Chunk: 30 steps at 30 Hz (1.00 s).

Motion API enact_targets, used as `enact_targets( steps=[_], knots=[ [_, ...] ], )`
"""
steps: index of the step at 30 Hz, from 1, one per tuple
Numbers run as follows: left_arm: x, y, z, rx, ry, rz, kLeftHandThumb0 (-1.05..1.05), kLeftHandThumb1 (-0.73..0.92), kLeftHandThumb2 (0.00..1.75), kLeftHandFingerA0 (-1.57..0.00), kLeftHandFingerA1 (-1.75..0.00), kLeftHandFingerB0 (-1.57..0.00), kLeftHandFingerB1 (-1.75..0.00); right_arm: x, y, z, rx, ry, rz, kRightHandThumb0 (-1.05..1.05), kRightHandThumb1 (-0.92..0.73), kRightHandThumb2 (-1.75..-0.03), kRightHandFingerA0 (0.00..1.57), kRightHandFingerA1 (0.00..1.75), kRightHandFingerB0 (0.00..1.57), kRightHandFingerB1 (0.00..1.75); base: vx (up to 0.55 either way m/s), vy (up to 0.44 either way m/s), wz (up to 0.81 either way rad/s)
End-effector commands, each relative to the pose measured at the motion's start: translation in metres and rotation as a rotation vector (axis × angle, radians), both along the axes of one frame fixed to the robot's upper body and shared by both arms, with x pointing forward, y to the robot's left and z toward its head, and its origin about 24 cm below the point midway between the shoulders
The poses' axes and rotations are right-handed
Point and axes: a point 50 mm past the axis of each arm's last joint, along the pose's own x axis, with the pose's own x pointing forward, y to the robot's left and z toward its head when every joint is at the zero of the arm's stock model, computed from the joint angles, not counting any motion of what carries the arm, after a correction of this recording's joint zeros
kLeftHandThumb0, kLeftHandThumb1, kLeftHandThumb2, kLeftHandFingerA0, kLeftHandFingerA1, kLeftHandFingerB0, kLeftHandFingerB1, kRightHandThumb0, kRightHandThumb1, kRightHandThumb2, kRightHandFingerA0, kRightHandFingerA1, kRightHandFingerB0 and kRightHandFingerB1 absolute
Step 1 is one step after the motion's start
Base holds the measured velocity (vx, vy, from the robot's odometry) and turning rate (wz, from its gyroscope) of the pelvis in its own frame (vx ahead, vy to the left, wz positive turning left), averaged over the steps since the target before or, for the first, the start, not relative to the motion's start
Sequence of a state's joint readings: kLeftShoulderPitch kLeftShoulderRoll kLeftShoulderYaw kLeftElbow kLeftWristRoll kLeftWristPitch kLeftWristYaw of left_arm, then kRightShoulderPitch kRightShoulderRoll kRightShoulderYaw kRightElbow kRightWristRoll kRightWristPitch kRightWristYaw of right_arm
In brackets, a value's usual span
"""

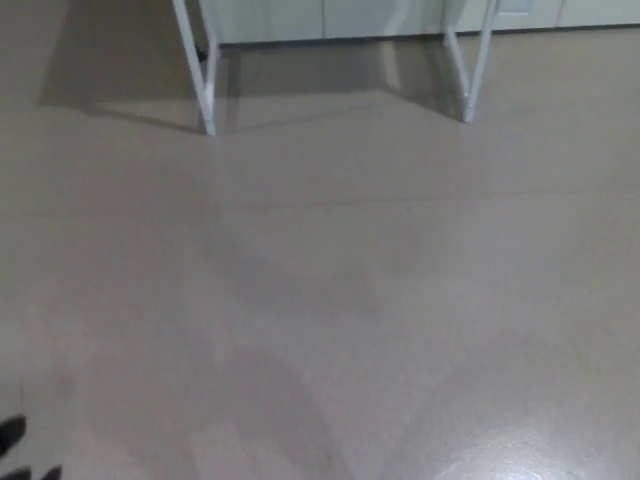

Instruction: The robot walks towards a file tray kept in the middle of a desk and uses its right hand to grab a tray and pulls it out towards itself

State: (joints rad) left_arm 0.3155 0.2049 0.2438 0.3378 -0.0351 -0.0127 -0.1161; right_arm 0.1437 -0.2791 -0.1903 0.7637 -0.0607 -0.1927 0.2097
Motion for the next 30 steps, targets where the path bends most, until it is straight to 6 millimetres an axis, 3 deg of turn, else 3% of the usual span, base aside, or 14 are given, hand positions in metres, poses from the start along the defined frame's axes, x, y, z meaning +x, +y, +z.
enact_targets(
  steps=[1,7,8,10,11,12,13,14,18,19,20,23,28,30],
  knots=[
    [-0.004,0.004,0.006,-0.021,-0.041,-0.012,-0.48,0.60,0.78,-0.18,-0.52,-0.14,-0.45,0.006,-0.004,0.011,0.035,-0.103,0.035,-0.79,-0.46,-0.92,0.42,0.75,0.19,0.58,0.19,-0.043,-0.18],
    [-0.008,0.004,0.004,-0.023,-0.028,-0.011,-0.49,0.61,0.78,-0.16,-0.49,-0.14,-0.43,0.003,-0.003,0.010,0.046,-0.096,0.036,-0.77,-0.46,-0.91,0.40,0.73,0.18,0.57,0.10,0.153,-0.11],
    [-0.008,0.005,0.004,-0.023,-0.023,-0.002,-0.44,0.70,0.61,-0.23,-0.44,-0.17,-0.35,0.003,-0.003,0.011,0.046,-0.097,0.036,-0.77,-0.46,-0.91,0.41,0.73,0.18,0.57,0.34,0.288,-0.58],
    [-0.008,0.006,0.003,-0.013,-0.024,0.000,-0.45,0.70,0.61,-0.30,-0.46,-0.20,-0.35,0.003,-0.004,0.010,0.044,-0.099,0.040,-0.77,-0.46,-0.91,0.43,0.73,0.19,0.57,0.30,0.625,-0.32],
    [-0.008,0.005,0.004,-0.018,-0.026,0.004,-0.50,0.55,0.82,-0.25,-0.53,-0.16,-0.45,0.002,-0.004,0.010,0.047,-0.097,0.041,-0.76,-0.46,-0.91,0.42,0.73,0.19,0.57,0.29,0.601,-0.09],
    [-0.008,0.005,0.004,-0.018,-0.026,0.005,-0.50,0.55,0.82,-0.25,-0.53,-0.16,-0.45,0.002,-0.004,0.011,0.047,-0.097,0.041,-0.76,-0.46,-0.91,0.42,0.73,0.19,0.57,0.24,0.220,0.00],
    [-0.008,0.006,0.003,-0.014,-0.025,0.004,-0.45,0.70,0.61,-0.30,-0.45,-0.21,-0.35,0.002,-0.004,0.010,0.050,-0.101,0.038,-0.76,-0.45,-0.91,0.41,0.74,0.19,0.58,0.26,0.156,0.08],
    [-0.008,0.006,0.003,-0.012,-0.025,0.003,-0.45,0.70,0.61,-0.30,-0.45,-0.21,-0.35,0.002,-0.004,0.010,0.051,-0.102,0.037,-0.76,-0.45,-0.91,0.41,0.74,0.19,0.58,0.19,0.132,0.00],
    [-0.008,0.006,0.003,-0.022,-0.026,-0.003,-0.44,0.71,0.61,-0.27,-0.44,-0.19,-0.35,0.002,-0.004,0.010,0.046,-0.097,0.040,-0.77,-0.46,-0.91,0.41,0.73,0.19,0.57,0.22,0.009,0.11],
    [-0.008,0.005,0.004,-0.013,-0.029,-0.012,-0.46,0.71,0.62,-0.27,-0.46,-0.19,-0.36,0.002,-0.004,0.011,0.046,-0.096,0.042,-0.77,-0.46,-0.91,0.42,0.74,0.19,0.57,0.25,-0.079,0.13],
    [-0.009,0.005,0.004,-0.008,-0.028,-0.015,-0.45,0.71,0.62,-0.28,-0.44,-0.19,-0.35,0.002,-0.004,0.011,0.045,-0.096,0.044,-0.69,-0.43,-1.01,0.52,0.78,0.08,0.53,0.28,-0.135,0.16],
    [-0.009,0.005,0.004,-0.018,-0.029,-0.009,-0.46,0.71,0.62,-0.26,-0.45,-0.20,-0.35,0.002,-0.005,0.011,0.049,-0.096,0.039,-0.68,-0.43,-1.00,0.55,0.79,0.08,0.53,0.25,-0.177,0.11],
    [-0.023,0.006,0.001,-0.018,0.007,-0.030,-0.46,0.72,0.62,-0.25,-0.43,-0.18,-0.35,-0.014,-0.005,0.004,0.059,-0.065,0.041,-0.80,-0.46,-0.91,0.38,0.71,0.19,0.57,0.36,-0.178,0.22],
    [-0.025,0.007,-0.001,-0.012,0.014,-0.031,-0.47,0.71,0.61,-0.27,-0.43,-0.19,-0.35,-0.015,-0.005,0.003,0.061,-0.061,0.034,-0.80,-0.45,-0.91,0.42,0.73,0.19,0.57,0.26,-0.136,-0.01]
  ],
)
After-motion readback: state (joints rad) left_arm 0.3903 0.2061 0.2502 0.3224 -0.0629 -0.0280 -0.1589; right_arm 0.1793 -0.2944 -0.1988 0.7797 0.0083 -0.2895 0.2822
